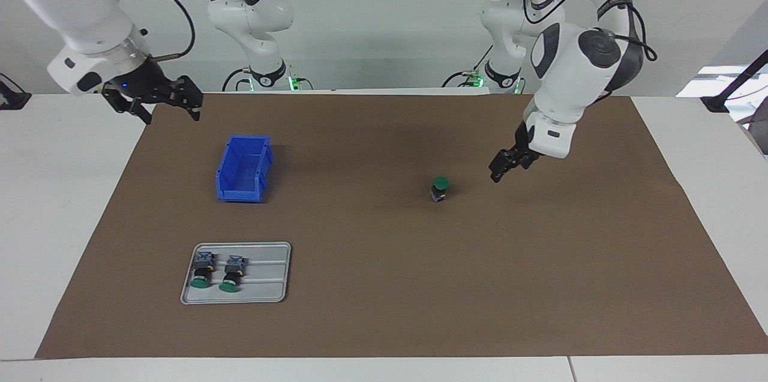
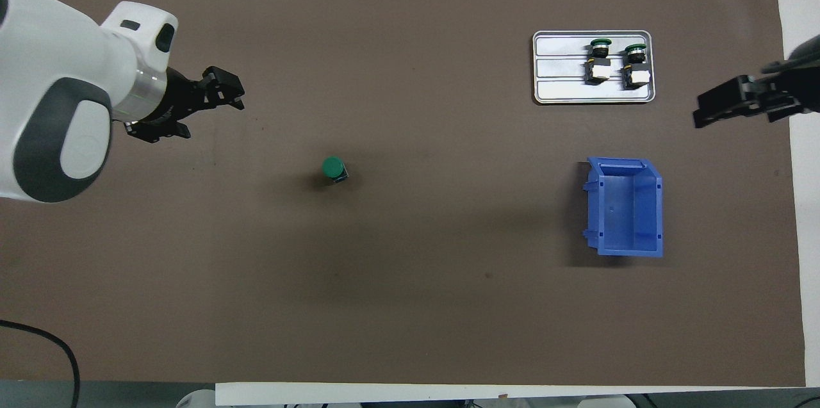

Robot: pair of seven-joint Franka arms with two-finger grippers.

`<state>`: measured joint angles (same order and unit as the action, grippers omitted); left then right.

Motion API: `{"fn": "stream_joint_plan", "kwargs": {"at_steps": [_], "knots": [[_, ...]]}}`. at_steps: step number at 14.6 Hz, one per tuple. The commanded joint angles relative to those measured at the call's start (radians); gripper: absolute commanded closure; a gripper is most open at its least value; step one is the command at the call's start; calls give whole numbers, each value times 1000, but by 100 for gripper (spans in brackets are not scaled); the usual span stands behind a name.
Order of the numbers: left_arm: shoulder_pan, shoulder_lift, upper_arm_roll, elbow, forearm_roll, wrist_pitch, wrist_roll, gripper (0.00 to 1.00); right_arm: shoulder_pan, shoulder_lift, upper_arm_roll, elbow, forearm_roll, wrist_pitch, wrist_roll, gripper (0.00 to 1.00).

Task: Place and press button with both arms

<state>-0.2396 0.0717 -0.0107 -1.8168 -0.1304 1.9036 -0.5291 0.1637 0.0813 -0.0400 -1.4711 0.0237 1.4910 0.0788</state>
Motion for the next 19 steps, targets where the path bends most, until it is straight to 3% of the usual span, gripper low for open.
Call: {"fn": "stream_joint_plan", "kwargs": {"at_steps": [1,7,9,12,16,19], "knots": [[77,-36,-6,39,18,-133,119,0,181,99,11,69,22,60,227,1],[169,-91,-6,133,94,-375,343,0,525,470,17,340,39,271,689,1],[178,-128,-6,131,94,-428,377,0,598,552,17,362,29,343,705,1],[183,-153,-6,125,94,-454,382,0,635,601,17,310,-5,500,691,1],[180,-165,-6,108,94,-471,376,0,623,598,20,236,-28,546,529,1],[181,-177,-5,77,94,-456,374,0,613,562,23,88,-16,716,516,1]]}}
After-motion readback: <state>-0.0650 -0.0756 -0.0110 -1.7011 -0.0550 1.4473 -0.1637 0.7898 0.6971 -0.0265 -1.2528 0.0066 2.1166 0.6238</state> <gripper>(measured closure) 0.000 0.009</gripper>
